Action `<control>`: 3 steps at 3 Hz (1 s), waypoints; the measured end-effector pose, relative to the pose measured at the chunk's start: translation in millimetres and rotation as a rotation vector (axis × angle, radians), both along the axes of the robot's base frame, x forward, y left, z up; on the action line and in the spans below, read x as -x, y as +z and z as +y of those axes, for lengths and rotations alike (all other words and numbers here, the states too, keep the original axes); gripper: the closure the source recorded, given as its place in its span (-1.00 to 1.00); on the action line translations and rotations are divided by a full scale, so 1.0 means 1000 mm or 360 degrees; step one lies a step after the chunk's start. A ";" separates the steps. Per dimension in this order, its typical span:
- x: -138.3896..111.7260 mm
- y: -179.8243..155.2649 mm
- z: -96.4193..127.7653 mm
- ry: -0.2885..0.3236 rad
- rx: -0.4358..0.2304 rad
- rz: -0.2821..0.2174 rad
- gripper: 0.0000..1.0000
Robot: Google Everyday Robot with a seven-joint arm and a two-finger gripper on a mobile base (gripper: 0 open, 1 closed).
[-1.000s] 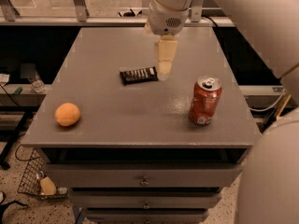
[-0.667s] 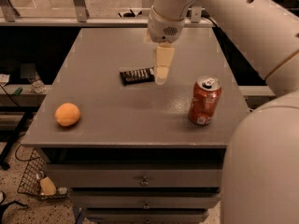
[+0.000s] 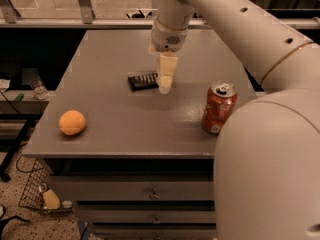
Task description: Pick rxbar chocolate
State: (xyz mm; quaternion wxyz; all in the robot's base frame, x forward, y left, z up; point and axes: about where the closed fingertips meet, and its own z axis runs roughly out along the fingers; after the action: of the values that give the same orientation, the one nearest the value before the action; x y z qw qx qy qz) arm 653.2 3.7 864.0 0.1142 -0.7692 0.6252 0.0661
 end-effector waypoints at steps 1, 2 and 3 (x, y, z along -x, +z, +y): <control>-0.008 -0.013 0.009 0.0002 0.0005 0.0023 -1.00; -0.011 -0.026 0.019 0.0005 0.0007 0.0045 -1.00; -0.011 -0.028 0.020 0.0006 0.0007 0.0051 -1.00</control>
Offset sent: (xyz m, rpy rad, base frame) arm 0.0049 0.0176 -0.0296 -0.0275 0.0609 0.0064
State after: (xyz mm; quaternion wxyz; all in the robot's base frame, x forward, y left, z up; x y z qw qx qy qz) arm 664.7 23.8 835.7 0.1022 -0.7696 0.6256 0.0772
